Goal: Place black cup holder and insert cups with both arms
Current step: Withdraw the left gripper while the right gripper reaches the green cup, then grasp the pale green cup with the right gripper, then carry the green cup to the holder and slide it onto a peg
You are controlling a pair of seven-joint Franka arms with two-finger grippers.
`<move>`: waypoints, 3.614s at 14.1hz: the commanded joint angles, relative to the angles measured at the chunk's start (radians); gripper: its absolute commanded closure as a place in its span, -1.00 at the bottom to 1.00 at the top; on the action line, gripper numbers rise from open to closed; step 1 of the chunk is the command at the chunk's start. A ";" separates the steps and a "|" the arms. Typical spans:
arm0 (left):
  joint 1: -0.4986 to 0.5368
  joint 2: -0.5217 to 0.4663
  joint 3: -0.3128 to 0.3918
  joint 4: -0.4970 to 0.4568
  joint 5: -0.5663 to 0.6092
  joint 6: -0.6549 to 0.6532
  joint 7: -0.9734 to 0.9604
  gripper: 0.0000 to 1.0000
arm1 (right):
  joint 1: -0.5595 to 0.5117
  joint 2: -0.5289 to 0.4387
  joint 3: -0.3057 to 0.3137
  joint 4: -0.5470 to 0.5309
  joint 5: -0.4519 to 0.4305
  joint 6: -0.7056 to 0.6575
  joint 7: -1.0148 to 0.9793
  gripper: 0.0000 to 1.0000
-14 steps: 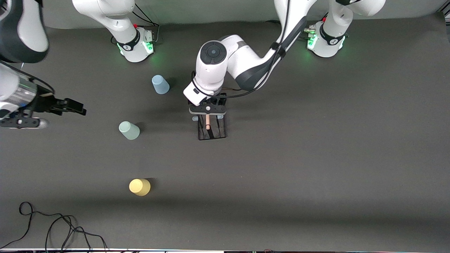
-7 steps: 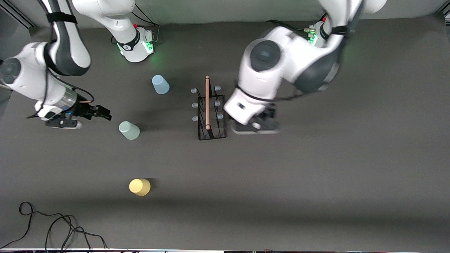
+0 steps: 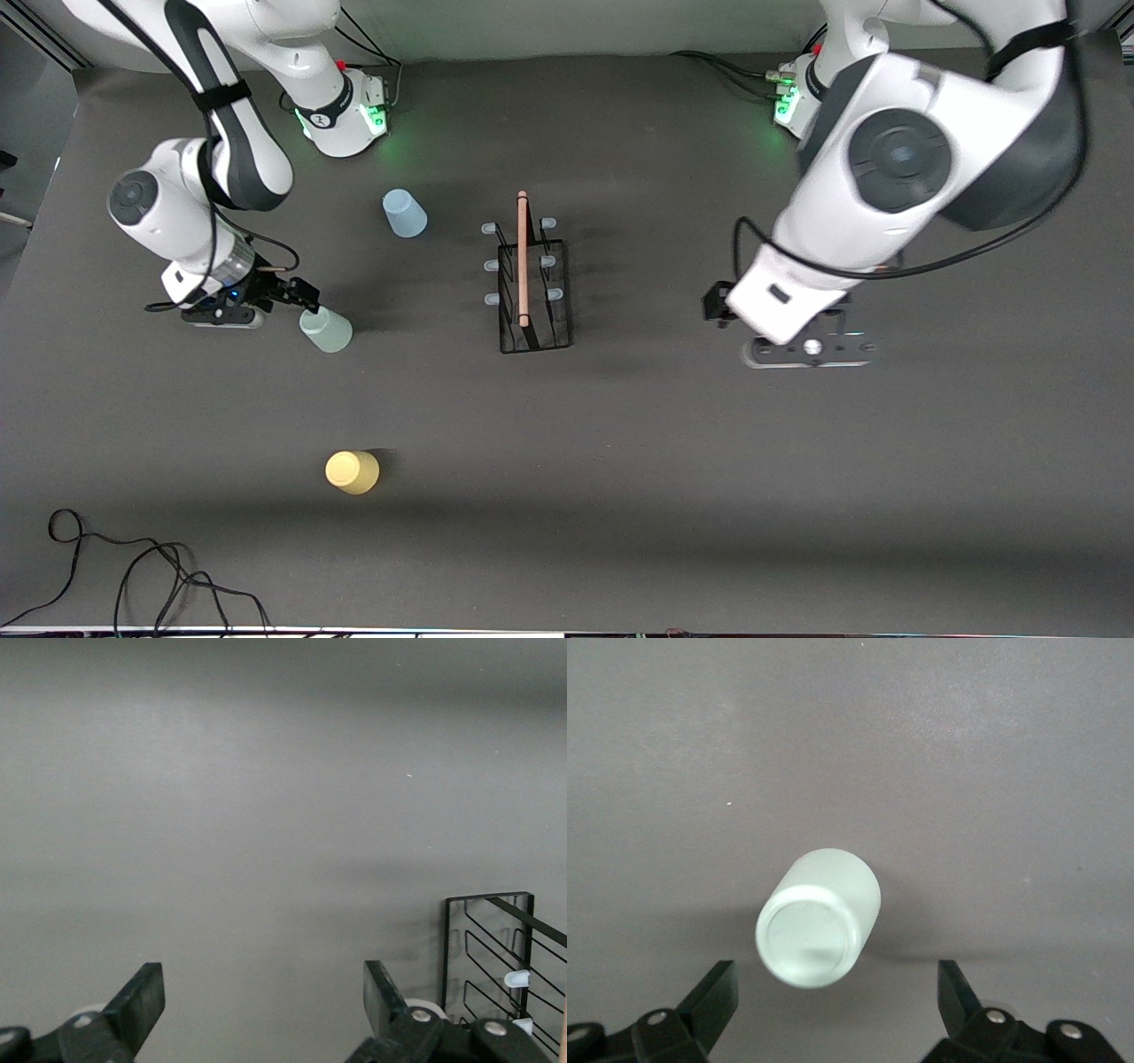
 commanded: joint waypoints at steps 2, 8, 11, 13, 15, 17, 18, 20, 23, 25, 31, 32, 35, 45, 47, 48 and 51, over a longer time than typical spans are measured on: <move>0.101 -0.144 -0.007 -0.187 0.014 -0.012 0.202 -1.00 | 0.020 0.059 -0.004 0.011 0.019 0.051 0.003 -1.00; 0.191 -0.195 -0.009 -0.279 0.085 0.032 0.386 -1.00 | 0.051 0.123 -0.004 0.014 0.093 0.132 0.001 -1.00; 0.324 -0.227 -0.009 -0.278 -0.043 0.004 0.544 -1.00 | 0.052 0.140 -0.004 0.014 0.093 0.155 -0.013 -0.65; 0.334 -0.238 -0.007 -0.281 -0.001 -0.012 0.543 -1.00 | 0.052 0.134 -0.006 0.014 0.093 0.148 -0.014 0.99; 0.343 -0.240 -0.010 -0.275 0.091 0.000 0.544 -1.00 | 0.052 0.104 -0.006 0.022 0.093 0.125 -0.016 1.00; 0.345 -0.237 -0.010 -0.273 0.090 -0.012 0.543 -1.00 | 0.055 0.024 -0.004 0.041 0.092 0.013 0.001 1.00; 0.346 -0.237 -0.009 -0.273 0.087 -0.012 0.552 -1.00 | 0.057 -0.020 -0.004 0.069 0.093 -0.084 0.004 1.00; 0.360 -0.240 -0.007 -0.285 0.085 0.003 0.555 -1.00 | 0.058 -0.100 -0.003 0.117 0.093 -0.258 0.067 1.00; 0.400 -0.275 0.003 -0.376 0.071 0.089 0.557 -1.00 | 0.147 -0.176 0.020 0.167 0.092 -0.381 0.284 1.00; 0.341 -0.298 0.103 -0.410 -0.013 0.095 0.557 -1.00 | 0.274 -0.174 0.022 0.219 0.092 -0.418 0.512 1.00; 0.322 -0.290 0.137 -0.407 -0.055 0.080 0.548 -1.00 | 0.577 -0.139 0.022 0.275 0.090 -0.414 0.993 1.00; 0.322 -0.292 0.137 -0.399 -0.041 0.073 0.546 -1.00 | 0.600 -0.137 0.024 0.275 0.090 -0.414 1.032 1.00; 0.320 -0.301 0.134 -0.394 -0.021 0.066 0.549 -1.00 | 0.675 -0.119 0.022 0.260 0.079 -0.414 1.116 1.00; 0.314 -0.366 0.118 -0.398 0.022 -0.025 0.560 -1.00 | 0.726 -0.013 0.022 0.233 0.079 -0.308 1.125 -0.99; 0.314 -0.366 0.118 -0.394 0.021 -0.009 0.560 -1.00 | 0.724 -0.028 0.019 0.240 0.078 -0.317 1.135 -1.00; 0.314 -0.366 0.118 -0.390 0.021 -0.005 0.560 -1.00 | 0.721 -0.034 0.014 0.243 0.078 -0.319 1.124 -1.00; 0.314 -0.370 0.118 -0.402 0.022 -0.014 0.560 -1.00 | 0.710 -0.056 -0.047 0.311 0.035 -0.428 1.043 -0.99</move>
